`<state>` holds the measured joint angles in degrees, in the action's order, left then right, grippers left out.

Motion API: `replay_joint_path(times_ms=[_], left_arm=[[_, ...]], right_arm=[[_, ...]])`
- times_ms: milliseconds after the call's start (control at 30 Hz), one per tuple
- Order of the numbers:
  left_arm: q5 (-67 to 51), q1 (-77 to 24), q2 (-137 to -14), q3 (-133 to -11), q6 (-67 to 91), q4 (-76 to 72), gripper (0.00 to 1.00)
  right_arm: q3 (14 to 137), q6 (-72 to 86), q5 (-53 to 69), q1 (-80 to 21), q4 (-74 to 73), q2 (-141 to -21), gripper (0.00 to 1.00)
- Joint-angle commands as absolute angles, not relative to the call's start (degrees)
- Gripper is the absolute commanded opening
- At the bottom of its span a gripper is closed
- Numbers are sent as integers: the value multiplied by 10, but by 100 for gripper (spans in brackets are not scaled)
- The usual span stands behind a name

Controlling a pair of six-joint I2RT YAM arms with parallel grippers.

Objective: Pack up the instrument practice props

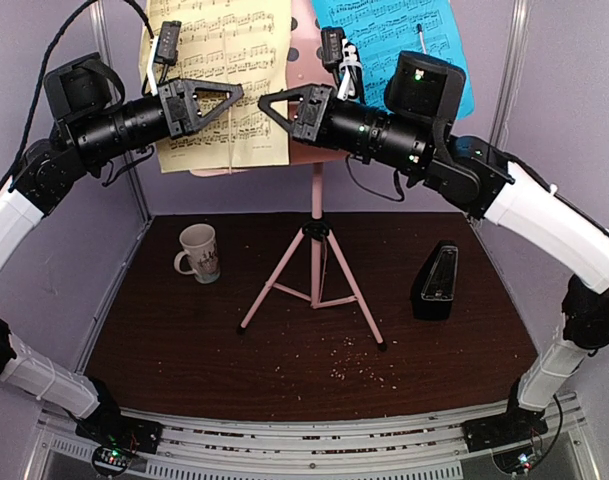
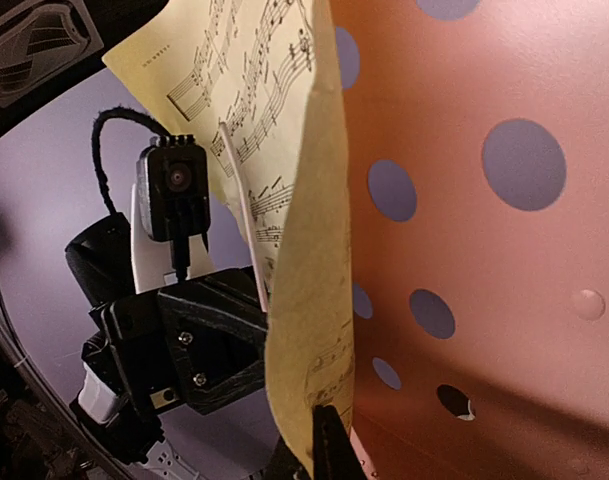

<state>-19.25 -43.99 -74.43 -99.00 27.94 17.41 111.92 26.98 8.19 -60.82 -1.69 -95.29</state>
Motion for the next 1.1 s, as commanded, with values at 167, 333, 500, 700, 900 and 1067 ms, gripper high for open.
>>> replay_joint_path(times_ms=[167,333,500,700,900,1067], left_arm=[[-195,-440,-740,-996,266,159,0],[-182,-439,-738,-992,266,157,0],[-169,-440,-737,-991,269,154,0],[-165,-440,-738,-991,270,146,2],[-147,-439,-736,-991,267,148,18],[-136,-440,-731,-990,262,147,32]], right_arm=[[1207,110,51,-642,-88,-965,0],[1174,74,-5,-663,-74,-927,0],[1067,88,-39,-665,-16,-843,0],[1009,100,-56,-666,-19,-766,0],[964,94,-44,-666,-35,-689,0],[948,95,-7,-666,-86,-648,0]])
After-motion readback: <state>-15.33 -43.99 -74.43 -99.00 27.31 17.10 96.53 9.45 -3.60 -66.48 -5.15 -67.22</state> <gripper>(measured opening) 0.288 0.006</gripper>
